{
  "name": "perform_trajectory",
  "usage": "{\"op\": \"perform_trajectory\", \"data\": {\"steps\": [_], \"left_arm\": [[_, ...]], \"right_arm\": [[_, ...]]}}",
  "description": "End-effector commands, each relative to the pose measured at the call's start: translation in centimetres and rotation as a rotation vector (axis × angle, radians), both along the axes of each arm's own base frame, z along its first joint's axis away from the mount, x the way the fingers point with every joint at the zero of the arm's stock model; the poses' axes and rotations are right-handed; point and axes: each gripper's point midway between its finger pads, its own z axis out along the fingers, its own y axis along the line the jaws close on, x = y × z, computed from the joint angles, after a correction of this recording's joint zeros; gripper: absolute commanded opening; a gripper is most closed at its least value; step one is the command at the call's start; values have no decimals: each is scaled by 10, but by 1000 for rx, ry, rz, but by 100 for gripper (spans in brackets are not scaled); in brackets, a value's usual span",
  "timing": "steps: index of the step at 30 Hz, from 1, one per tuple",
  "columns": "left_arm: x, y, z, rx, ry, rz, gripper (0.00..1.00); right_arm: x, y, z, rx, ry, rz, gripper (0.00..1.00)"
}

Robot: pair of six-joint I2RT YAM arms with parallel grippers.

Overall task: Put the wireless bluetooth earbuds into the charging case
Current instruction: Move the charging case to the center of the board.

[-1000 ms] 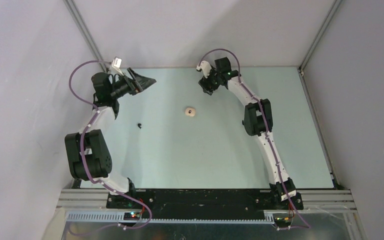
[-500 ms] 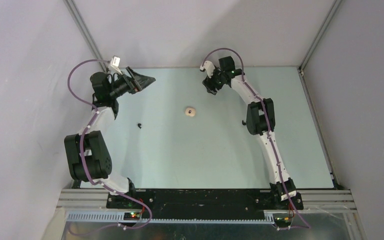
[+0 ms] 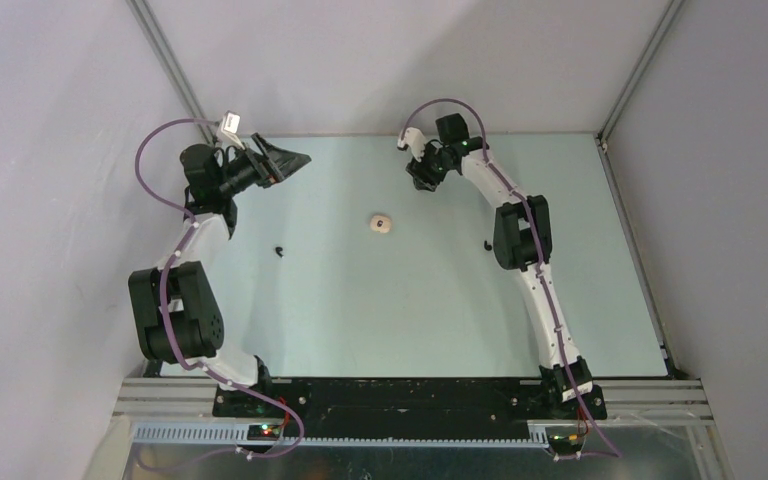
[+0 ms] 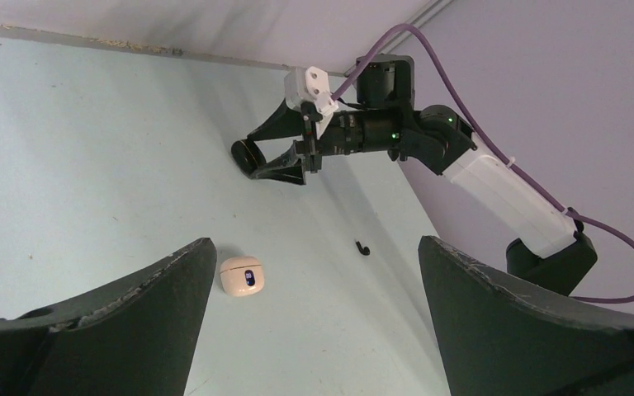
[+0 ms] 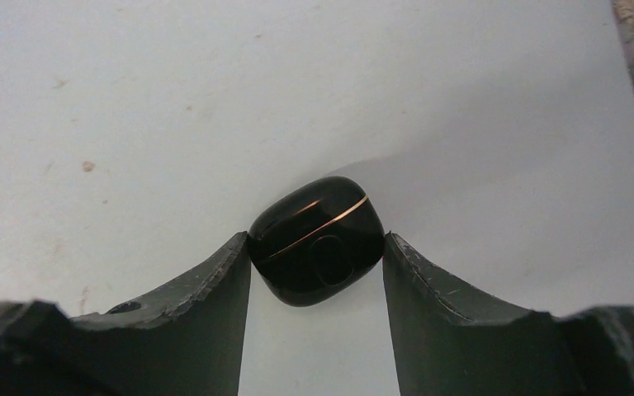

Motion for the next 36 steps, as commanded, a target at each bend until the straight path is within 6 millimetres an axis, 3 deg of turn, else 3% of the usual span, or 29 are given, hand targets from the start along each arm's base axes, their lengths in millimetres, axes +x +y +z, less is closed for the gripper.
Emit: {"op": "perform_trajectory", "data": {"steps": [1, 5, 6, 7, 8, 9, 10, 11, 13, 14, 15, 20, 21, 24, 28, 30, 32, 35, 36], "left_arm": [[-9, 1, 18, 7, -65, -10, 99], [-8, 2, 15, 12, -68, 3, 99], [-8, 2, 15, 11, -69, 3, 99], [-8, 2, 16, 13, -76, 5, 99], [-9, 2, 17, 15, -83, 6, 99], [-11, 1, 21, 19, -96, 6, 99], [-11, 2, 21, 33, -109, 10, 99], [-14, 2, 25, 44, -122, 15, 99], [-17, 3, 26, 82, -141, 28, 99], [-18, 4, 27, 110, -161, 29, 99], [-21, 4, 27, 118, -152, 27, 99], [-37, 1, 16, 234, -136, -1, 100], [-42, 0, 15, 245, -139, -4, 99], [-53, -4, 9, 286, -142, -5, 99], [-61, -7, 9, 312, -144, -13, 99], [-62, -5, 12, 338, -148, -11, 99], [-64, -4, 13, 366, -147, -14, 99], [-66, -1, 15, 425, -159, -15, 99], [-70, 0, 11, 432, -133, -20, 99]], "right_arm": [[-40, 15, 27, 13, 76, 76, 40], [-74, 22, 46, 29, 165, 64, 37], [-81, 24, 60, 41, 176, 38, 37], [-92, 21, 54, 34, 218, 21, 37], [-98, 21, 69, 57, 229, -18, 37], [-109, 16, 57, 44, 280, -48, 37], [-115, 15, 74, 74, 283, -87, 37], [-130, 8, 58, 53, 340, -113, 37], [-155, 0, 54, 53, 408, -160, 37], [-162, -1, 65, 73, 404, -176, 37], [-182, -8, 46, 52, 469, -196, 37], [-239, -23, 26, 10, 480, -200, 38], [-242, -23, 30, 5, 456, -215, 39], [-249, -29, 13, -41, 413, -293, 40], [-233, -49, -9, -135, 343, -465, 43], [-232, -49, -17, -163, 359, -490, 47], [-237, -45, -18, -159, 389, -479, 60], [-251, -41, -9, -141, 440, -421, 91], [-256, -37, -4, -113, 466, -382, 95]]}}
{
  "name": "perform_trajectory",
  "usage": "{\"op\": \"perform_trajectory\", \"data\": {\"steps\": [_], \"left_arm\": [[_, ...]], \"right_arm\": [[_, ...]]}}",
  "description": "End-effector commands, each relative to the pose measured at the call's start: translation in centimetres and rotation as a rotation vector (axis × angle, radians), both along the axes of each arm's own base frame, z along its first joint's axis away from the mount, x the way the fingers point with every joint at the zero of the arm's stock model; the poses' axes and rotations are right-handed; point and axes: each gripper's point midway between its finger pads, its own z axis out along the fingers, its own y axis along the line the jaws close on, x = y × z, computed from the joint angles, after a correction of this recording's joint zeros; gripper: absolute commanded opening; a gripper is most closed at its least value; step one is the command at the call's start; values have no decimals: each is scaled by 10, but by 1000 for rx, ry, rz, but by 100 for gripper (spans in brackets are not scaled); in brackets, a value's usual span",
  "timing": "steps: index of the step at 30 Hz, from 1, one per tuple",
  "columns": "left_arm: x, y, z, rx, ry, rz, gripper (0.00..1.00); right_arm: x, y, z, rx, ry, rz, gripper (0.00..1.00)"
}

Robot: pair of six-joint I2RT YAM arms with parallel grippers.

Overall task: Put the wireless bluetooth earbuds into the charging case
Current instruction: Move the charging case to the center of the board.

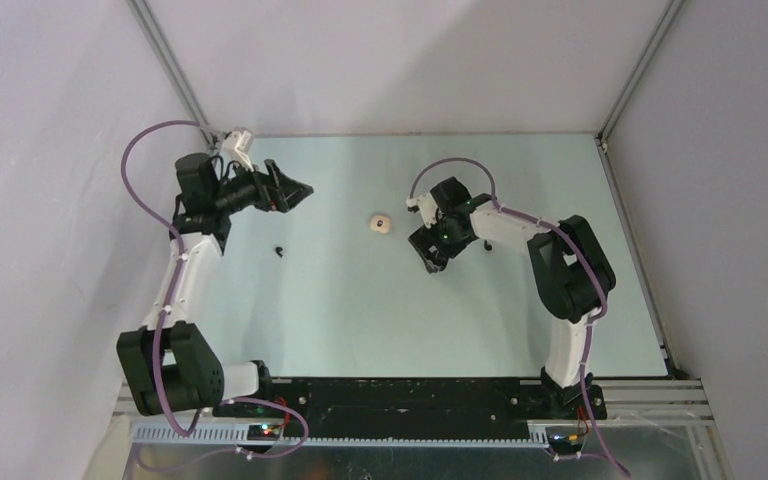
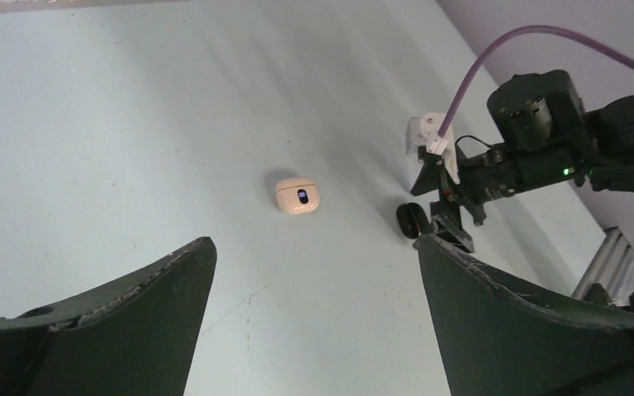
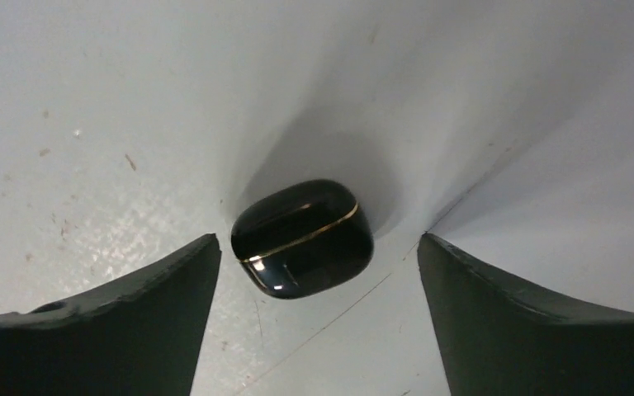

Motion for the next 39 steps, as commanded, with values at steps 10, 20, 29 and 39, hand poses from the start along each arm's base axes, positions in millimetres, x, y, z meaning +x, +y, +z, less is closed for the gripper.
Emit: {"op": "perform_trajectory", "data": {"steps": [10, 20, 29, 39], "left_arm": [[-18, 2, 3, 145, -11, -67, 100], [-28, -4, 5, 157, -62, -88, 99], [-35, -12, 4, 155, -76, -123, 99], [-38, -21, 3, 161, -84, -147, 99]], "right_arm": [[-3, -24, 68, 225, 2, 84, 99], [66, -48, 34, -126, -296, -66, 99], [53, -33, 11, -262, -302, 44, 100], [-4, -22, 8, -170, -96, 251, 95]]}}
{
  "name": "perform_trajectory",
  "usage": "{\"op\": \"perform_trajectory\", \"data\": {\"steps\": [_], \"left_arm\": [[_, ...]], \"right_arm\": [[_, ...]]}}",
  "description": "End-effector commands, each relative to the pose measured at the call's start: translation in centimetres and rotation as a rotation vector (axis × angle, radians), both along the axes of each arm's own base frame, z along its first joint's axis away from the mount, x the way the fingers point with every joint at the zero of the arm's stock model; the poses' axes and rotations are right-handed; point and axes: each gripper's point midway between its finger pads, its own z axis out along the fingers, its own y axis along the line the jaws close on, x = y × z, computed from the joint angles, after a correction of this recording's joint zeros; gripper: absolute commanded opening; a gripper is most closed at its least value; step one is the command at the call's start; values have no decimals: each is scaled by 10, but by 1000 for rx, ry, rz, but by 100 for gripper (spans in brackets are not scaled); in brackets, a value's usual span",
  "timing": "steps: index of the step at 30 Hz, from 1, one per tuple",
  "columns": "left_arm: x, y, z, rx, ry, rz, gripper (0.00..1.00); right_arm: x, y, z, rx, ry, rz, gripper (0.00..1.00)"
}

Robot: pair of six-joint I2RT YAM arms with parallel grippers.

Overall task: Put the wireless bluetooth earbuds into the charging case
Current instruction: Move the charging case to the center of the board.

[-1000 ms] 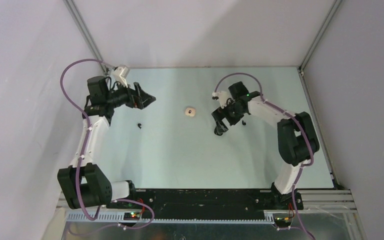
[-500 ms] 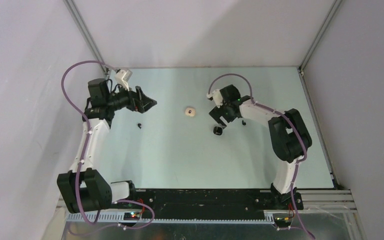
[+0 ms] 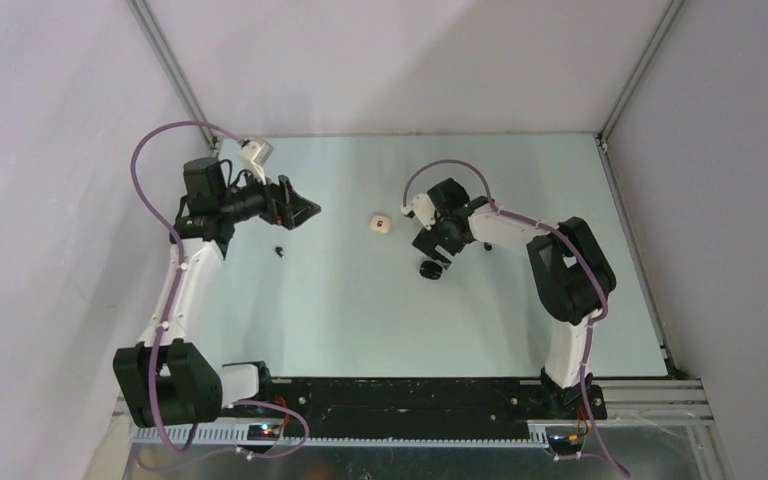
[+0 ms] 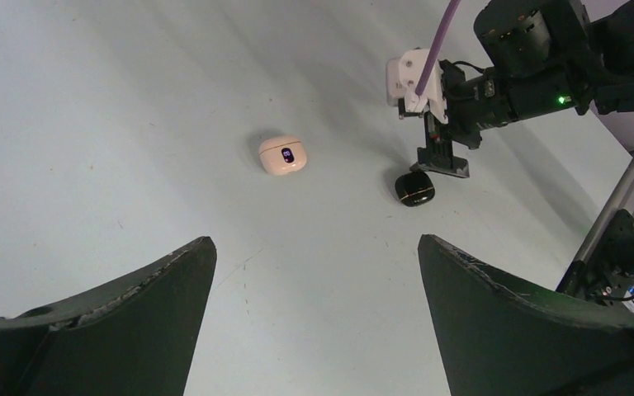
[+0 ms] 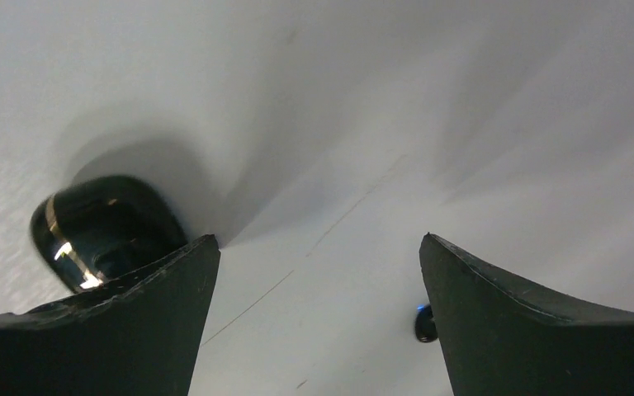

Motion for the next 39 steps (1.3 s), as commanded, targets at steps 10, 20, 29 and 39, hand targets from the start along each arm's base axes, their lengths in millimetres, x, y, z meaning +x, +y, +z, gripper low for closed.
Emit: {"op": "perform_trajectory", "data": {"steps": [10, 20, 29, 39], "left_arm": [[-5, -7, 11, 15, -74, -39, 99], [-7, -10, 11, 11, -75, -50, 99], [-9, -13, 13, 9, -79, -62, 99], [-11, -20, 11, 8, -78, -89, 100]], "right_arm": [[-67, 27, 5, 87, 224, 180, 92], [-32, 44, 31, 78, -10, 102, 94], [-24, 50, 37, 76, -70, 125, 95], [-62, 62, 53, 413, 239, 233, 91]]}}
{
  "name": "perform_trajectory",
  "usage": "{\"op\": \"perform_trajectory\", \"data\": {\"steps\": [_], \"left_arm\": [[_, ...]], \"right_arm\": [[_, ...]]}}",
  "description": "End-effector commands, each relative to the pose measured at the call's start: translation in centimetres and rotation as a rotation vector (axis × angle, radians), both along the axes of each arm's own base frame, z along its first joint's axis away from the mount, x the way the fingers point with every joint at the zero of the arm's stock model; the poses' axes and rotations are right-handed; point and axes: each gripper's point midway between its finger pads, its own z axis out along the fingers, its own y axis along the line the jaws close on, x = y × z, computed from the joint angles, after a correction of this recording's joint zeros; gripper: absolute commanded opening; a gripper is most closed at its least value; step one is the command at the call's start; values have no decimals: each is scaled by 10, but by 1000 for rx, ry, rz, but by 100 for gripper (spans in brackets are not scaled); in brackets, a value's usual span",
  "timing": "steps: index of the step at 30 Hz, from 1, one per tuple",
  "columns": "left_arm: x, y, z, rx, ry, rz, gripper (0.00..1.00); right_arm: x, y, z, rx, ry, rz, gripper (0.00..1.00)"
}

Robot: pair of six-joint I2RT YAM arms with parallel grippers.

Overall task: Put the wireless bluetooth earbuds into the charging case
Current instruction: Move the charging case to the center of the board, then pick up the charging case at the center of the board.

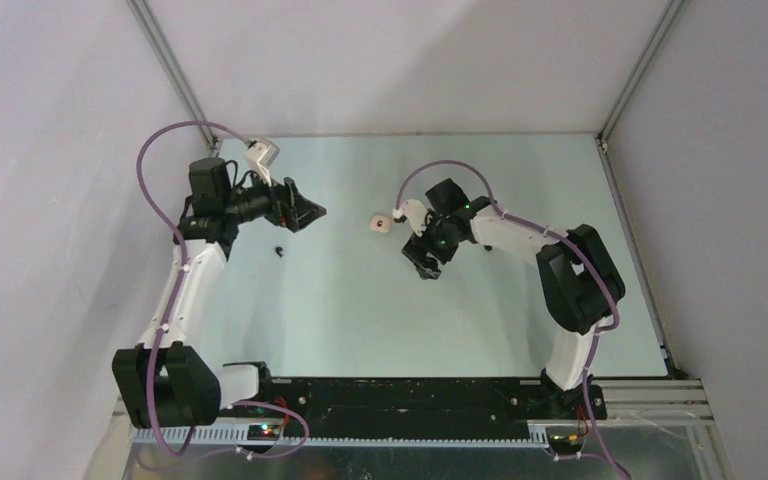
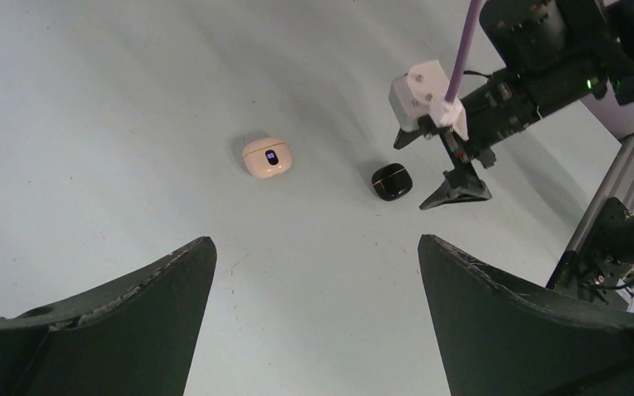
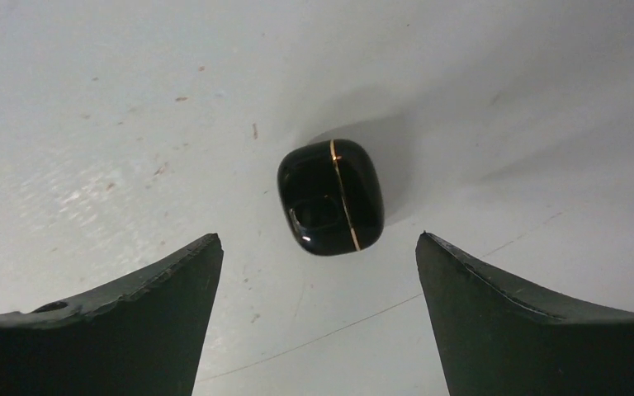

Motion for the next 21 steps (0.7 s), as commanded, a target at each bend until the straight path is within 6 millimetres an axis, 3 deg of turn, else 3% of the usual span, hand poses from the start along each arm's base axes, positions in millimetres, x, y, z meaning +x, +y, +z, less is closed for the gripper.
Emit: {"op": "perform_trajectory", "data": {"steps": [1, 7, 8, 9, 10, 14, 21], "left_arm": [[-5, -8, 9, 9, -68, -50, 100], [-7, -15, 3, 18, -55, -78, 99], [-7, -15, 2, 22, -54, -79, 99], [-6, -15, 2, 25, -54, -80, 99], [-6, -15, 0, 30, -52, -81, 99], [-10, -26, -2, 39, -50, -118, 99], [-10, -29, -6, 40, -40, -131, 99]], "right_arm": [[-8, 8, 36, 199, 97, 55, 91], [0, -1, 48, 292, 225, 127, 87], [10, -6, 59, 307, 232, 109, 84], [13, -5, 54, 328, 274, 104, 81], [23, -10, 63, 341, 283, 82, 77], [38, -13, 48, 327, 348, 60, 72], [30, -8, 24, 324, 435, 100, 72]]}}
